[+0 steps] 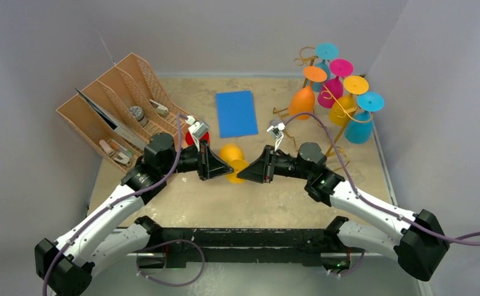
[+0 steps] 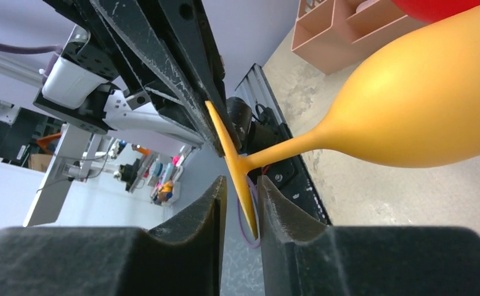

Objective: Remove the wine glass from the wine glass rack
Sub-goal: Place the wine glass at the center of the board.

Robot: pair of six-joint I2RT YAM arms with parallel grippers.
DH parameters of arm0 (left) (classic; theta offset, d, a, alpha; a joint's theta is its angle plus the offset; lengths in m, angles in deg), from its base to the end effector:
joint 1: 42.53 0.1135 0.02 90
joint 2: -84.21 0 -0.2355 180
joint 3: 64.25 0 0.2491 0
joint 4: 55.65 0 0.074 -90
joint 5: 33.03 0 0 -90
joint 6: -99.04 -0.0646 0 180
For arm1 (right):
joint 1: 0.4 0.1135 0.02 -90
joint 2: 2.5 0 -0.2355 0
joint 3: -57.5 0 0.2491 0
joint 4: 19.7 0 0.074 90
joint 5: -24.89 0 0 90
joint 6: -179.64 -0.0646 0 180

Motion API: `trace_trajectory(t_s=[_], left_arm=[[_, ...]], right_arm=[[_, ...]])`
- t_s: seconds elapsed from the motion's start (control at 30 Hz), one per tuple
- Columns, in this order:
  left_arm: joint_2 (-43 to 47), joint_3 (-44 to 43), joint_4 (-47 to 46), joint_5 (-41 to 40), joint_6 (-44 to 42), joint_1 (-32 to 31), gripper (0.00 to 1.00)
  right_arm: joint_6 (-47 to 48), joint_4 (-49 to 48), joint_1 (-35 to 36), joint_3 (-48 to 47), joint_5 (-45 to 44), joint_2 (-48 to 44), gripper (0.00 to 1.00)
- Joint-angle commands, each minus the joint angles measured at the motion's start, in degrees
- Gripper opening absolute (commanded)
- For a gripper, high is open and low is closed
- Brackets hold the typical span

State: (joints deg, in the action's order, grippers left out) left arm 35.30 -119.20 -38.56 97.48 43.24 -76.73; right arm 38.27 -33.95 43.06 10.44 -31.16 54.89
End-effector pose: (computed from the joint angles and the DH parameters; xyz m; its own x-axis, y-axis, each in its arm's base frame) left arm 0.1698 -0.1661 0.2936 -0.6677 -0.0629 -0.7418 0.7005 0.2843 -0.6546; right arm 0.1679 0.2088 0.2759 -0.7307 0.2003 -0.6527 -0.6474 0.0999 0.7555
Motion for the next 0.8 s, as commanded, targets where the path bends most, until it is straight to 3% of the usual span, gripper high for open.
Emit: trace_trajectory(t_s=[0.0, 0.1, 0.2, 0.27, 0.37, 0.43, 0.6, 0.63, 0.73, 0.77], left_arm=[[-0.4, -2.1, -4.4, 1.0, -1.4, -0.1, 0.00], [-0.4, -2.0, -4.6, 0.4, -1.3, -0.1, 0.00], [0.3, -1.3, -5.1, -0.6, -1.0, -0.1, 0.00], [0.6, -0.9, -5.5, -1.1, -0.8, -0.1, 0.00], [0.6, -0.8, -5.7, -1.1, -0.4, -0.2, 0.00], [0.6, -0.7, -6.0, -0.9, -0.1, -0.2, 0.00], [0.3, -0.8, -4.6, -1.0, -0.6, -0.2, 0.00], [0.1, -1.1, -3.6, -0.9, -0.5, -0.1, 0.03], [-1.3, -3.0, 2.2, -0.7, -0.6, -0.1, 0.39], [-1.7, -3.9, 3.9, -0.7, -1.0, -0.1, 0.45]], right_arm=[[-1.2, -6.0, 0.6, 0.1, -0.2, 2.0, 0.21], [-1.4, -6.9, 0.7, 0.2, 0.5, 3.0, 0.18], [-1.4, -7.0, 0.7, 0.6, 0.8, 3.0, 0.32], [-1.4, -7.5, 0.7, 1.0, 0.9, 2.8, 0.31], [-2.0, -9.5, 0.7, 1.5, 1.0, 2.8, 0.19], [-2.3, -10.9, 0.7, 1.6, 1.1, 3.3, 0.01], [-2.8, -16.0, 0.8, 2.3, 2.4, 4.3, 0.00], [-2.9, -17.4, 0.8, 2.5, 3.0, 4.5, 0.00], [-1.6, -21.7, 0.8, 3.5, 5.5, 4.5, 0.00], [-0.6, -22.4, 0.8, 3.6, 6.4, 4.4, 0.00]])
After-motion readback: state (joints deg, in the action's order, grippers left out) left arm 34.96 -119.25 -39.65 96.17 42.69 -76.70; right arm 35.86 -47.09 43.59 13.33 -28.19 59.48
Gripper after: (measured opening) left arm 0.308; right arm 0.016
